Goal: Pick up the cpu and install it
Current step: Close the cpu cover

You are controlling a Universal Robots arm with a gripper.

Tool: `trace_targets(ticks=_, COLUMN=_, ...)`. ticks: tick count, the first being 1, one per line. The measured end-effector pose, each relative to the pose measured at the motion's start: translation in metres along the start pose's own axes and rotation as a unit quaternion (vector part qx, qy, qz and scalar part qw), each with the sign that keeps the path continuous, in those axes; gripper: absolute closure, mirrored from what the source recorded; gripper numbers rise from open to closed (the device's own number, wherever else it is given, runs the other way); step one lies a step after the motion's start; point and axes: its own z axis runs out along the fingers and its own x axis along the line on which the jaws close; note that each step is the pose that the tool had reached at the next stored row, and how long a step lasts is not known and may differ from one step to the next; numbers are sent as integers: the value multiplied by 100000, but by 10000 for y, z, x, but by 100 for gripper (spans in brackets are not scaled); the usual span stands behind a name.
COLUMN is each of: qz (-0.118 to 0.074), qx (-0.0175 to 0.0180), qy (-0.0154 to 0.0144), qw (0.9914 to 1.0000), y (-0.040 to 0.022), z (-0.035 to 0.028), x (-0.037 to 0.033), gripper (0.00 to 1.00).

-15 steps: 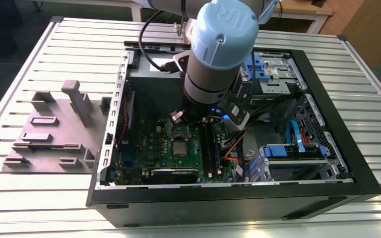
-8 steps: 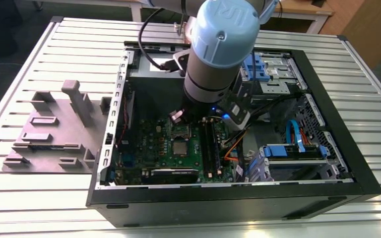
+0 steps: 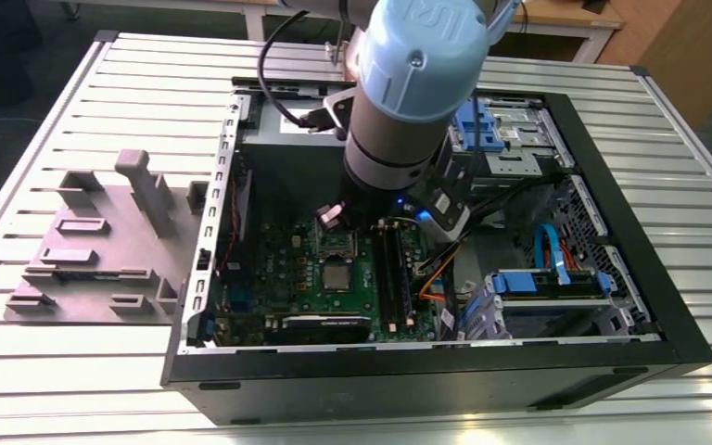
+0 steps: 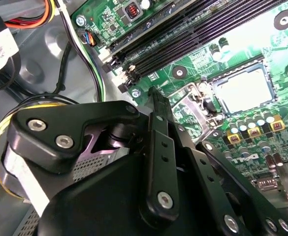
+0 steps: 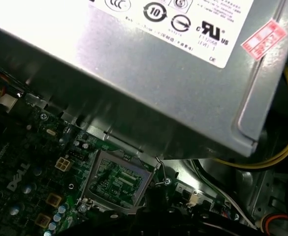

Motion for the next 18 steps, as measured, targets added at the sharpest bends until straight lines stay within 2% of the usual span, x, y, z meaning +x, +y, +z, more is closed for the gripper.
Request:
trace_targets(ticks=8, qz=-43, qx=-6, qy=7, qw=100000, y=-12, z=-60, x=8, gripper=90)
trace_targets(ticks=18, qz=-349, qx=-29, qy=81, qw=99999, y=-71, z=-99, x=39, gripper=90)
